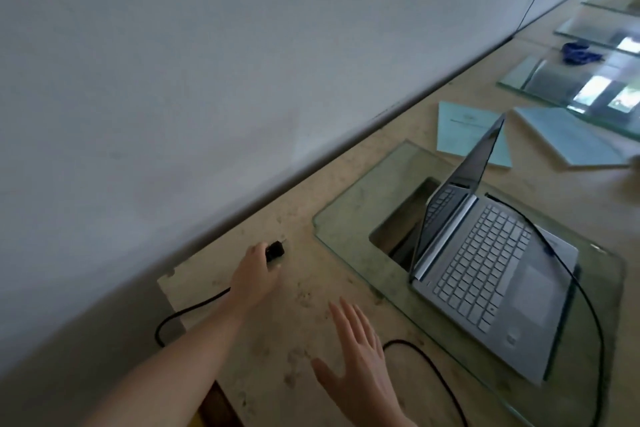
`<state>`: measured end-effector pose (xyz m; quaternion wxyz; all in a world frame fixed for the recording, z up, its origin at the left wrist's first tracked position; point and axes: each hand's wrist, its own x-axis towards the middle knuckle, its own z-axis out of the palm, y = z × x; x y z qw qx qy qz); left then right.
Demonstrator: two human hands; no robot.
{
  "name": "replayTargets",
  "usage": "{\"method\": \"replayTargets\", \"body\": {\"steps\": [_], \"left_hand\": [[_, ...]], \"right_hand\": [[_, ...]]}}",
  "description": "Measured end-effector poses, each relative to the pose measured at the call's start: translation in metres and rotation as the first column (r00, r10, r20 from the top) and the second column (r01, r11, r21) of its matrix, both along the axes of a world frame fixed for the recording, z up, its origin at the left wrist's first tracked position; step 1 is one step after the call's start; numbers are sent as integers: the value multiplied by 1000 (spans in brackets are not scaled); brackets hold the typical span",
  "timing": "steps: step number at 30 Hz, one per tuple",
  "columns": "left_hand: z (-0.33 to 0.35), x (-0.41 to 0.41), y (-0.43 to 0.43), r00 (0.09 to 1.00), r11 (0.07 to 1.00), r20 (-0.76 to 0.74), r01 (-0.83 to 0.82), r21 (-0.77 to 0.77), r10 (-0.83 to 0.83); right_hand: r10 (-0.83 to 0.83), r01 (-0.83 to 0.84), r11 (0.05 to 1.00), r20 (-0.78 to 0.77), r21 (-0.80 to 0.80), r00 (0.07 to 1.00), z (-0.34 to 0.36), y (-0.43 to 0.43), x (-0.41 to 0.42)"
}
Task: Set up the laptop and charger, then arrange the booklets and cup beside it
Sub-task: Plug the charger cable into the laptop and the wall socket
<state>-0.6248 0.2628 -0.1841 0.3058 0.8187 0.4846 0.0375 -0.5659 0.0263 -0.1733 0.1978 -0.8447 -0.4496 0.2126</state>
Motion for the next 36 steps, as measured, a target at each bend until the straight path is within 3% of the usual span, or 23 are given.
{"method": "replayTargets", "body": {"steps": [7, 15, 24, 32, 36], "left_hand": [[14, -36, -29, 950, 989, 284, -146, 32, 131], [45, -188, -37, 906, 933, 288, -349, 94, 310], [75, -386, -56, 742, 755, 318, -647, 107, 591], [77, -541, -79, 522, 548, 350, -836, 31, 777], [63, -609, -99, 467, 473, 278, -880, 49, 839]], "right_hand": [[77, -79, 996, -53, -30, 996, 3, 14, -10], [341, -334, 939, -97, 74, 935, 29, 72, -88], [681, -680, 729, 19, 84, 732, 63, 123, -230], [785, -801, 593, 163, 85, 598, 69, 171, -347], [821, -826, 554, 102, 102, 562, 63, 195, -405]]}}
